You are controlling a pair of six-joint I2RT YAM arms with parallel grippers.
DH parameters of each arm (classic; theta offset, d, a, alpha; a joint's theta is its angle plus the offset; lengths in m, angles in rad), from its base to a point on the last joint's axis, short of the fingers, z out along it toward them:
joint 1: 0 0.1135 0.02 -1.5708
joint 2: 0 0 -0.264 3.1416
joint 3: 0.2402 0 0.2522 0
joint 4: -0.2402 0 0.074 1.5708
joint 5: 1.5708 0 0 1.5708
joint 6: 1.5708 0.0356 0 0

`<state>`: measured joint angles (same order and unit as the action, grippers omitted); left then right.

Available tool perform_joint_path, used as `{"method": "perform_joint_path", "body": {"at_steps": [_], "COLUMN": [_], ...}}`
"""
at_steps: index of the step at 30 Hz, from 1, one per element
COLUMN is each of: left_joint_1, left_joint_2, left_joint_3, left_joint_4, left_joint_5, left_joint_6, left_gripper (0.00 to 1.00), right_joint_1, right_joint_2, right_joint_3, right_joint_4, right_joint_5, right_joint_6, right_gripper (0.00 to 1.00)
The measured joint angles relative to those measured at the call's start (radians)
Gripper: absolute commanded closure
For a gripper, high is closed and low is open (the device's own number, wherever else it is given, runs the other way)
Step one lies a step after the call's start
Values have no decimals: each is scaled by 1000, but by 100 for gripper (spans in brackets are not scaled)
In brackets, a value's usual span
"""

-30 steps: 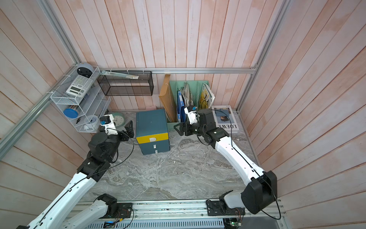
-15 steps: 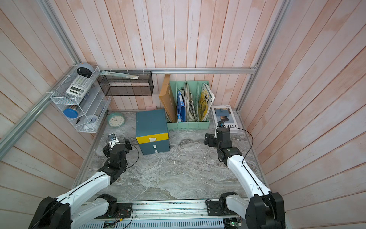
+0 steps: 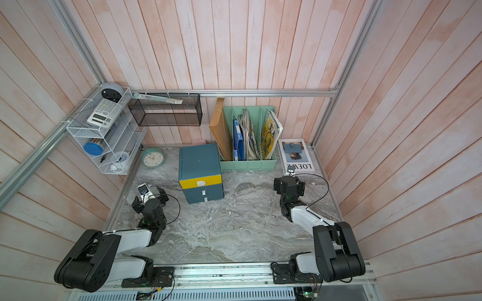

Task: Put the bluetooth earphones in the drawer according to color
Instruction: Reset both arms

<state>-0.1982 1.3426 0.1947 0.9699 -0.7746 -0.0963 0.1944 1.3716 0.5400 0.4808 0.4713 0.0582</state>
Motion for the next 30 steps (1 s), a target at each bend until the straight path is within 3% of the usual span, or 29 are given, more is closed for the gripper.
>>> {"method": "perform_joint_path", "body": {"at_steps": [6,10,18,30], "left_joint_1": [127,165,193,198], "left_joint_2": [99,102,191,215], "left_joint_3": [4,7,13,59], "left_joint_4": [112,108,193,165], "left_joint_5": [82,155,317,371], "left_joint_6": [-38,-68,-72,-72], "left_gripper": [0,0,0,0], "right_joint_1": [-2,-13,-21,-106], "right_joint_2": [21,21,129,186], "right_joint_3": [-1,-31,-150,-168], "right_joint_4": [61,105,295,426], "right_joint_5": [26,24,11,-79], "right_joint_6": [-61,-67,-76,-30], "right_gripper": [2,2,2,2]}}
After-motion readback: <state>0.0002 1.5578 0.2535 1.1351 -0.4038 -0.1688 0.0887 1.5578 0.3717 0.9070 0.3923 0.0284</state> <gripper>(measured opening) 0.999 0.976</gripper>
